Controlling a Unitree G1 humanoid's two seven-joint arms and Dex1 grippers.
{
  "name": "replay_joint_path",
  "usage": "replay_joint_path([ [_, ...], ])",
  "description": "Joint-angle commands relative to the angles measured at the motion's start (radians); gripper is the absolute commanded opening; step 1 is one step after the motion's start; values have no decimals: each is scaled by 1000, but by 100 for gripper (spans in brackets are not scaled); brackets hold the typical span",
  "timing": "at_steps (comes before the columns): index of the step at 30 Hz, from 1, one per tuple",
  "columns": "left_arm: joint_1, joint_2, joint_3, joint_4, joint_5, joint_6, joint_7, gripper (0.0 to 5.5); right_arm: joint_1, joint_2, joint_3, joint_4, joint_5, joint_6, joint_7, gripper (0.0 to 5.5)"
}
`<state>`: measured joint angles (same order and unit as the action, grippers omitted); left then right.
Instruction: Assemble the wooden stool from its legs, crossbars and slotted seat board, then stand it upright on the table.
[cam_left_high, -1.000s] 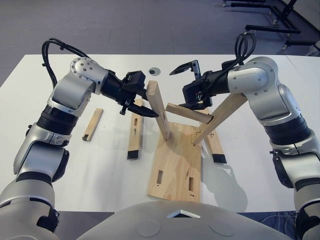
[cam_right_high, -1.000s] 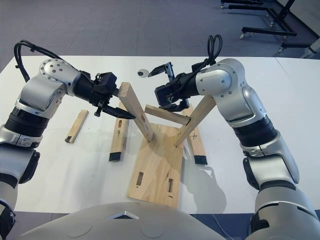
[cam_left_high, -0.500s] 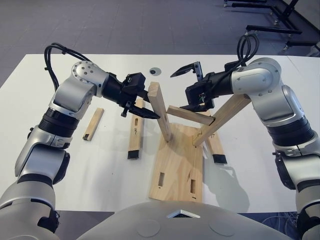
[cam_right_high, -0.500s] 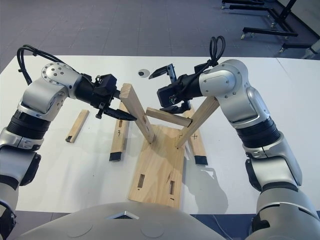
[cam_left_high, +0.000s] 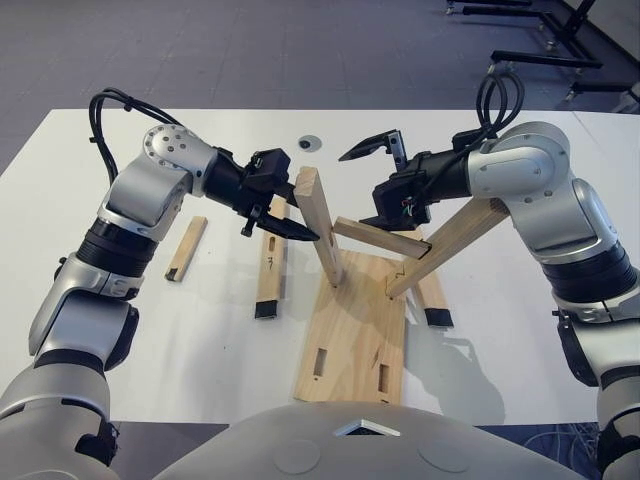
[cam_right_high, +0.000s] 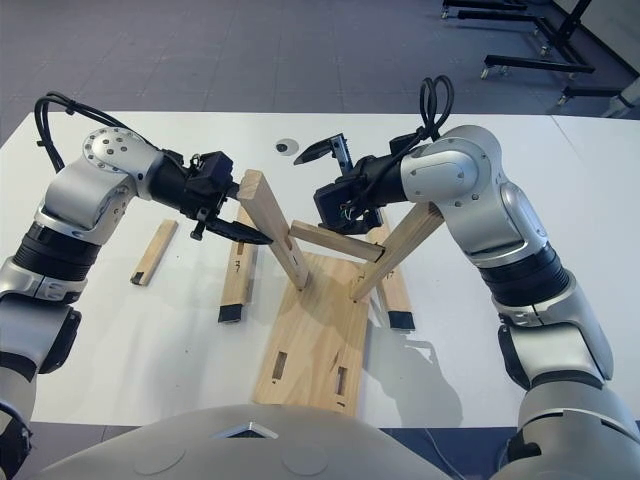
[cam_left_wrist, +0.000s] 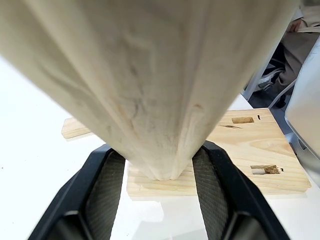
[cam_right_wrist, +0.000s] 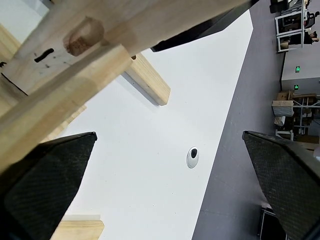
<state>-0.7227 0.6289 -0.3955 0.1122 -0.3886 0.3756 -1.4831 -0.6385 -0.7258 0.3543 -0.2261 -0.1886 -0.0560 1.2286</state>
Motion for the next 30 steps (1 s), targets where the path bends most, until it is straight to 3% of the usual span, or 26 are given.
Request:
replay_joint_path([
  [1, 68, 70, -59, 73, 155, 28, 60, 202, 78, 53, 93, -41, 108, -5, 67, 540],
  [16, 67, 71, -62, 77, 170, 21, 54, 202, 76, 88, 42, -56, 344, 51, 97, 540],
  [30, 62, 79, -70, 87, 170, 9, 60, 202, 74, 89, 40, -61, 327, 43, 113, 540],
])
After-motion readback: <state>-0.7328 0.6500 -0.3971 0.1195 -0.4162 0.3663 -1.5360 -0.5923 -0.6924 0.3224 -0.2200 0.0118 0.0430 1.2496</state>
